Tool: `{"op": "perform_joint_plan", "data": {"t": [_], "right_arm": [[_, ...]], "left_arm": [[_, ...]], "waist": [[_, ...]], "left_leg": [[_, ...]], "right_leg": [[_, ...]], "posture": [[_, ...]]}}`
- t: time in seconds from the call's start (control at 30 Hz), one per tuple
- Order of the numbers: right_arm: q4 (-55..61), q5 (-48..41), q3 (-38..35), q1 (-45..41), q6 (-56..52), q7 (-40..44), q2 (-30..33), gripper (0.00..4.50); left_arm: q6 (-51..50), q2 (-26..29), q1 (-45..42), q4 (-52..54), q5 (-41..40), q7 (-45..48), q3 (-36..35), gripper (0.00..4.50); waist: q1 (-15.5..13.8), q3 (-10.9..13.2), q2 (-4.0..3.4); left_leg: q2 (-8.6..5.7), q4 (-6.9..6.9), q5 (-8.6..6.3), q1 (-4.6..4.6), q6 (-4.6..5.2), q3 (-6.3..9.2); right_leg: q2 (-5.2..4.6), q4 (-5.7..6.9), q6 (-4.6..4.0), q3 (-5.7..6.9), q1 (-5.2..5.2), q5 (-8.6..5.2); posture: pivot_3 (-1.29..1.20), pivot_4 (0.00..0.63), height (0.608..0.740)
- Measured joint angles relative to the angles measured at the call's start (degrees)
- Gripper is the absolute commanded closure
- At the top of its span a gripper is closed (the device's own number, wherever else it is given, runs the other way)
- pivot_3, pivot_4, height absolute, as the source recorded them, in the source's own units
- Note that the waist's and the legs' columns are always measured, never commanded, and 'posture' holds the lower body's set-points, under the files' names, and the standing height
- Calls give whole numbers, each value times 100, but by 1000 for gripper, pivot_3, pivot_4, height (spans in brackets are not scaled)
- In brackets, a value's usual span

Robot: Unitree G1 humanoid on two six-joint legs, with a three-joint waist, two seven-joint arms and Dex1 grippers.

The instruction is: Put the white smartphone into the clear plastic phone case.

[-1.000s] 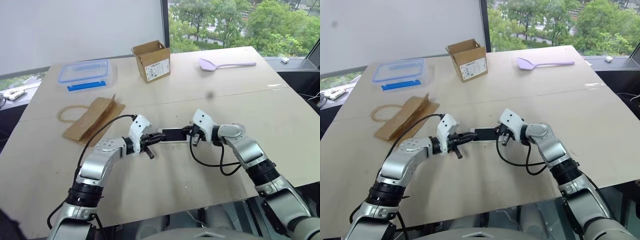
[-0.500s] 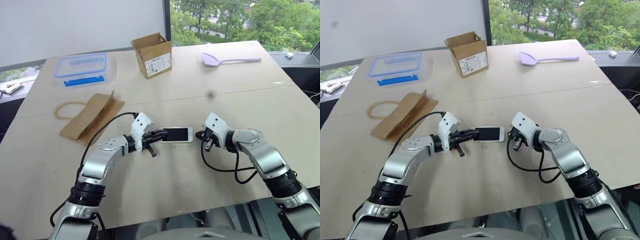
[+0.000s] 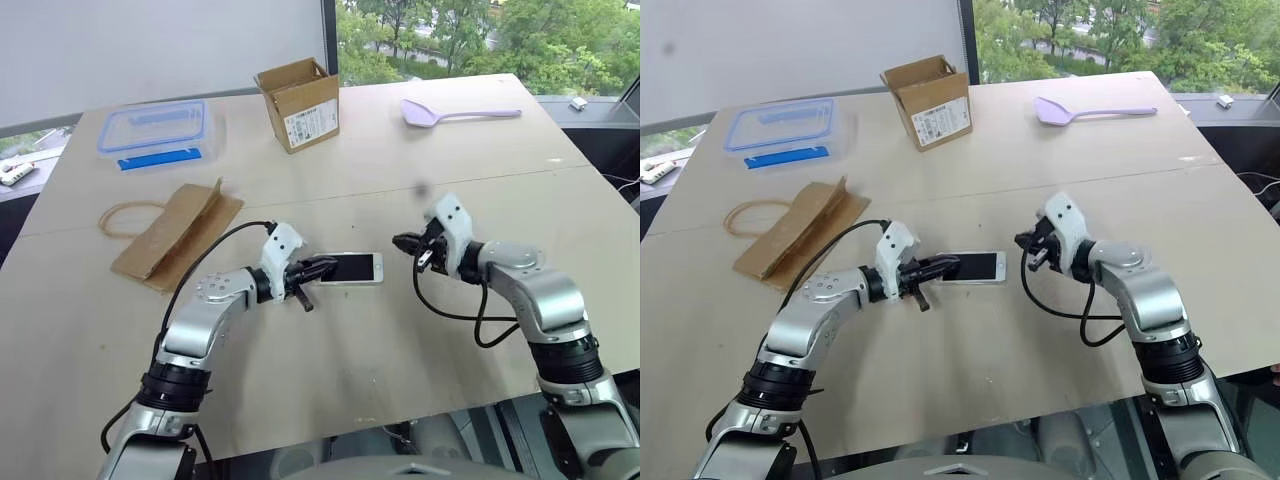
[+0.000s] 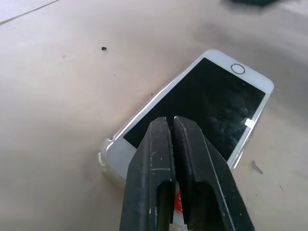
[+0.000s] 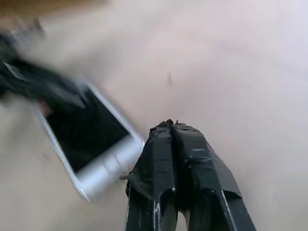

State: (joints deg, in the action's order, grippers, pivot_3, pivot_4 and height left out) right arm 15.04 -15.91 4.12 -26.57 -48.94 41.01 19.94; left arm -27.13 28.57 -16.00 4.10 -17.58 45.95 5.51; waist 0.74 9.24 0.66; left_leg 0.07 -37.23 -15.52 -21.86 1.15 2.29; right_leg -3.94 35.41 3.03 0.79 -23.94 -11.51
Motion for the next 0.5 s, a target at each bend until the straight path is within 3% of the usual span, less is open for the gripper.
{"op": "perform_joint_plan", "data": {"t": [0.1,0.23,0.5], "right_arm": [[11,-52,121,-5,-64,-37,49,4500],[-115,302,803,63,119,-81,368,4500],[-134,431,1077,256,289,-30,650,4500]], "left_arm": [[0,-20,36,24,-24,-12,-35,4299],[-463,-394,56,18,-520,-313,-513,4299],[-579,-37,320,-24,-628,-494,-1016,4299]], "waist": [[3,4,-3],[7,40,10],[9,75,18]], "left_leg": [[-1,-1,0,0,0,-5],[-3,-8,1,-14,0,-6],[-8,-8,1,-26,-2,-9]], "right_leg": [[-2,0,-1,-2,0,-1],[-2,7,9,-2,-15,-3],[2,18,-1,-7,-34,2]], "posture": [[0,150,740],[0,150,740],[0,150,740]]}}
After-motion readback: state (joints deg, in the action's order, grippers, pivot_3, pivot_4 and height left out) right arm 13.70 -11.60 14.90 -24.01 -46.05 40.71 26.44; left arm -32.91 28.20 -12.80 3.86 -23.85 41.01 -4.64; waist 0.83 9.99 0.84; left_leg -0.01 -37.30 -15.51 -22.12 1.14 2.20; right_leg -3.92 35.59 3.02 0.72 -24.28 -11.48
